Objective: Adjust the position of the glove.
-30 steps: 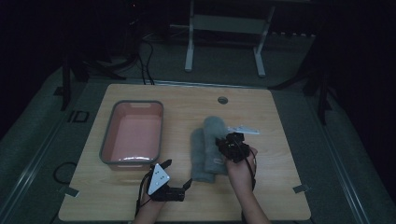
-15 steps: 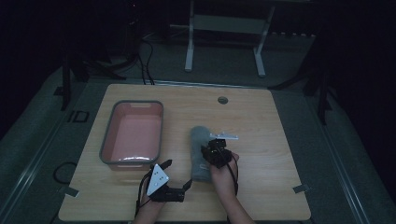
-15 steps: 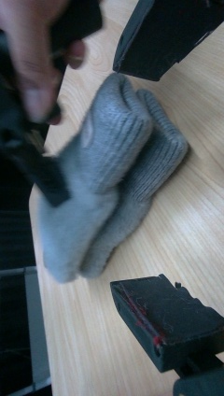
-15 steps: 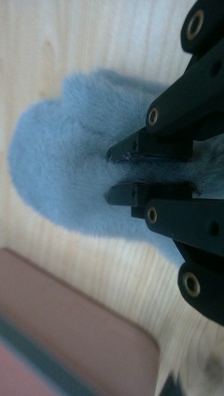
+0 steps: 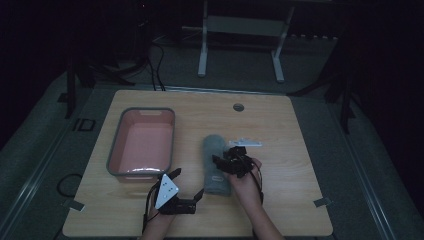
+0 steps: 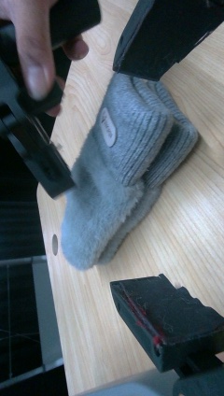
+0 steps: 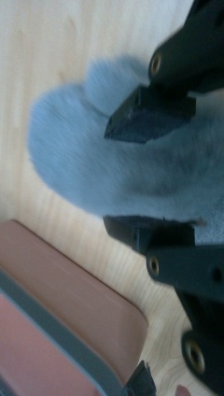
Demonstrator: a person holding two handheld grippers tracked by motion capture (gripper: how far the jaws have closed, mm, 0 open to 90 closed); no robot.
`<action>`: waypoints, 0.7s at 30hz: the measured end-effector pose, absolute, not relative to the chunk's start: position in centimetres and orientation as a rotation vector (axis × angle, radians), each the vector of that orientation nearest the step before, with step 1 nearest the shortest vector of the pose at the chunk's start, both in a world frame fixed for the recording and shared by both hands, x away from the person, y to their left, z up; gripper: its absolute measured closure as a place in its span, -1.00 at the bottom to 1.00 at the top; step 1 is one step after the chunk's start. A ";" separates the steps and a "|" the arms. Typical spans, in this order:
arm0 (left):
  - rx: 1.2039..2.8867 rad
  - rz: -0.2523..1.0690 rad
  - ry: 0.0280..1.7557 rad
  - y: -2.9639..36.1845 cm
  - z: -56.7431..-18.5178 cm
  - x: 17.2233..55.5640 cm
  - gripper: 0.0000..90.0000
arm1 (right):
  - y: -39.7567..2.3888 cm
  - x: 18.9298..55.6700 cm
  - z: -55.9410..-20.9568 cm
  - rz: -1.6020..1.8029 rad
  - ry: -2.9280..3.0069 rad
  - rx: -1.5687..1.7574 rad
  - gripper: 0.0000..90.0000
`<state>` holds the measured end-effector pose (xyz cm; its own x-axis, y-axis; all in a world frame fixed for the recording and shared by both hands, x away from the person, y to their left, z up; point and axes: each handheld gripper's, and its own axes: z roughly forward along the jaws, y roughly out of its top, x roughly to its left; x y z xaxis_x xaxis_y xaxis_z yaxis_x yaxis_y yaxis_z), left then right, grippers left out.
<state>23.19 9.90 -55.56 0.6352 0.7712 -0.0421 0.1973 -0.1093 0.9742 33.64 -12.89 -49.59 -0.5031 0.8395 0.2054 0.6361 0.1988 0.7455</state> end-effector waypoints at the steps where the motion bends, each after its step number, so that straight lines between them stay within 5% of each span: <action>1: 1.641 0.575 0.814 9.9 -55.3 23.2 -0.99 | -13.4 33.8 -49.3 1.185 2.222 1.361 0.04; 5: 1.674 0.539 0.831 9.5 -54.2 23.4 -0.99 | -15.3 34.4 -48.4 1.177 2.228 1.300 -0.28; 7: 1.695 0.525 0.835 9.2 -53.9 23.5 -0.99 | -16.1 34.7 -48.3 1.174 2.306 1.225 -0.60; 10: 1.712 0.467 0.859 8.7 -53.3 24.1 -0.99 | -17.5 34.9 -48.1 1.186 2.399 1.141 -0.75; 14: 1.762 0.299 0.907 8.3 -52.1 25.6 -0.99 | -19.5 34.8 -48.1 1.225 2.381 1.008 -0.67; 21: 1.851 0.278 0.929 6.6 -50.1 28.3 -0.99 | -21.4 34.3 -48.4 1.174 2.391 0.957 -0.64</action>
